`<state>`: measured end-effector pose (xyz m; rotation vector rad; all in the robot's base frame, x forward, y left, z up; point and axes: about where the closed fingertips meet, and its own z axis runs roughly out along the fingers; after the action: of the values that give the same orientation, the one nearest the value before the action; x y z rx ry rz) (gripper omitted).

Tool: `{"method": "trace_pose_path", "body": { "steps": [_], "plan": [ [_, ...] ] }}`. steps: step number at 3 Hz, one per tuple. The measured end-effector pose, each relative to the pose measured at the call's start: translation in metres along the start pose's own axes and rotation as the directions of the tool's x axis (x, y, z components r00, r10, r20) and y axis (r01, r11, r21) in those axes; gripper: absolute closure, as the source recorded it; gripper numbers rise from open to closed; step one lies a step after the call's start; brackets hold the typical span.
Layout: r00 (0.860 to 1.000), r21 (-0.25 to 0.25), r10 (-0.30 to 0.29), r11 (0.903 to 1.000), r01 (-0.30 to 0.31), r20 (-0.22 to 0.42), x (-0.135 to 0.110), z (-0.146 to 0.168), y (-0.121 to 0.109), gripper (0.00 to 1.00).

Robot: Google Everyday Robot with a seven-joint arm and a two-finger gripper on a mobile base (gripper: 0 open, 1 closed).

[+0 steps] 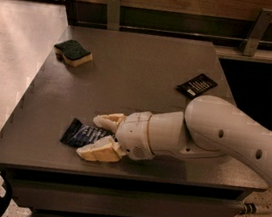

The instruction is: Move rxbar blueberry near sponge

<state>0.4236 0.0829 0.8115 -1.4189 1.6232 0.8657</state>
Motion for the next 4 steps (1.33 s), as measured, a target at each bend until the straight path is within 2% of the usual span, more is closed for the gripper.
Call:
{"method": "trace_pose_path", "body": {
  "steps": [1,2,4],
  "plan": [
    [1.000,-0.002,-0.004,1.0000,0.004,-0.001,-0.0016,0.0008,0.0013,0.88],
    [1.000,-0.003,-0.008,1.0000,0.008,-0.002,-0.0031,0.0016,0.0025,1.00],
    [1.000,0.003,-0.020,0.9998,0.020,-0.022,-0.0104,-0.0082,-0.0055,1.00]
  ]
}}
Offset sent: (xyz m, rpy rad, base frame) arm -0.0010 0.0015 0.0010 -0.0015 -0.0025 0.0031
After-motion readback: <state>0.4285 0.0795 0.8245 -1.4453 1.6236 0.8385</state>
